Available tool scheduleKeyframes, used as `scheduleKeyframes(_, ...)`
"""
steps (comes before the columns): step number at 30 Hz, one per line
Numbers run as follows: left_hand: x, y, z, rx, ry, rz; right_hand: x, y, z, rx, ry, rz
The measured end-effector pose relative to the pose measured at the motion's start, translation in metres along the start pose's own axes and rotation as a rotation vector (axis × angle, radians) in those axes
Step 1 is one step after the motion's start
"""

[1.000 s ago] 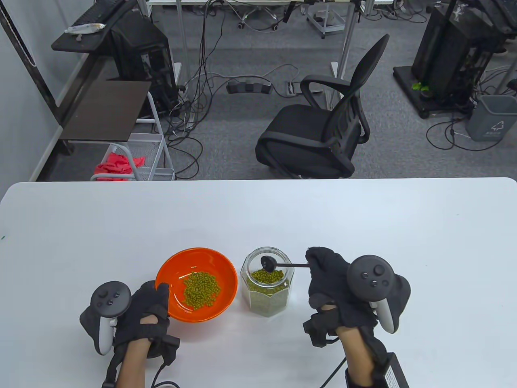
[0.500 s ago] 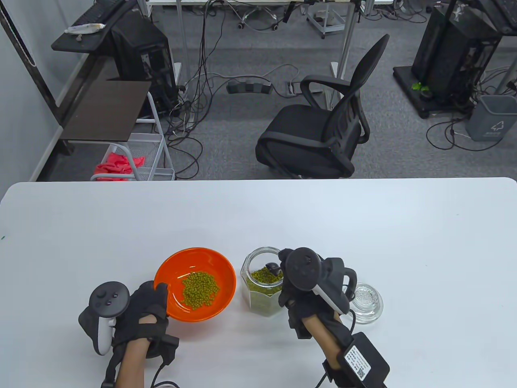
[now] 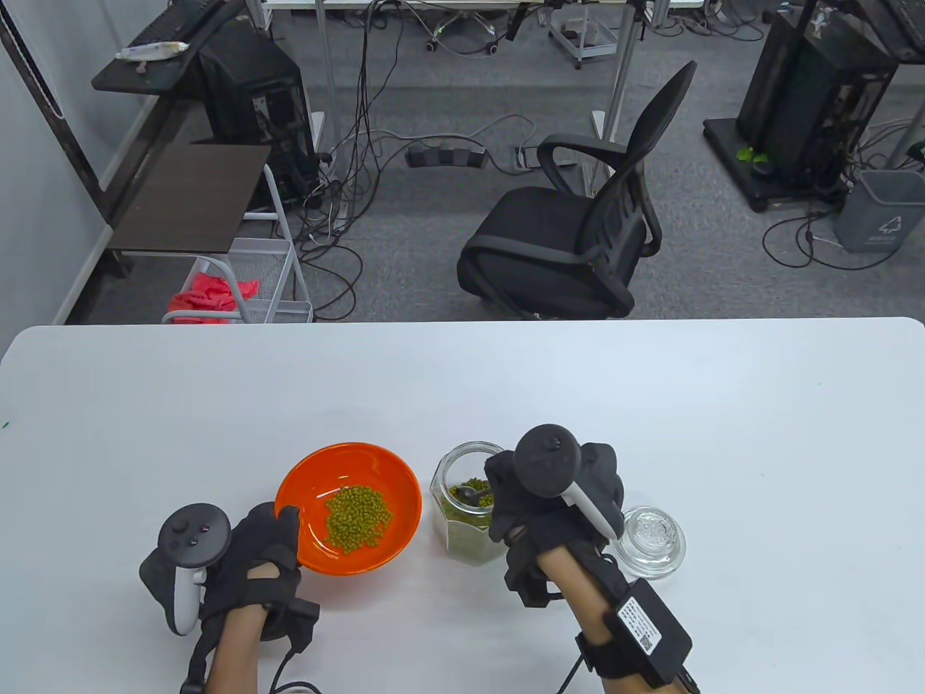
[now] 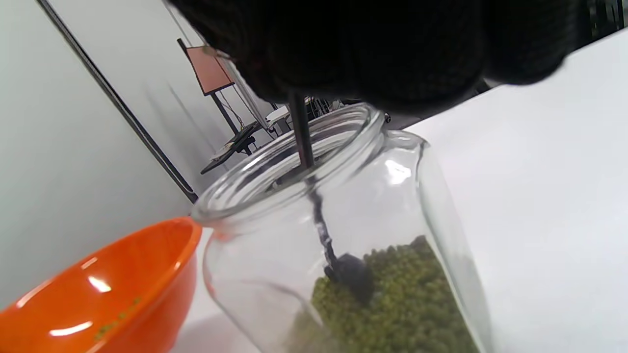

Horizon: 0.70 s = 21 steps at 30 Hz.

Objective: Portion mung beans with measuring scoop (Bowl in hand)

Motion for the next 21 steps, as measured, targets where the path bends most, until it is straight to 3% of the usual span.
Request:
scheduleKeyframes(10,-0.001,0.000,0.001,0.002,0.002,0.002,0.047,0.002,0.016,-0.024,0.387,-0.109)
scheduleKeyframes(21,-0.001,0.000,0.002,0.006,0.003,0.001,0.075,-0.005,0.029,0.030,0.561,-0.150)
Point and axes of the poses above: the tracker on the back of each hand, its own x axis roughly to the little-finger side, its own y axis roughly from the wrist to the fingertips, z = x × y, the point moved 5 cm from there along y, roughly from the wrist to the fingertips, and after that the axes turned 10 degrees about y, right-handed, at the moved point
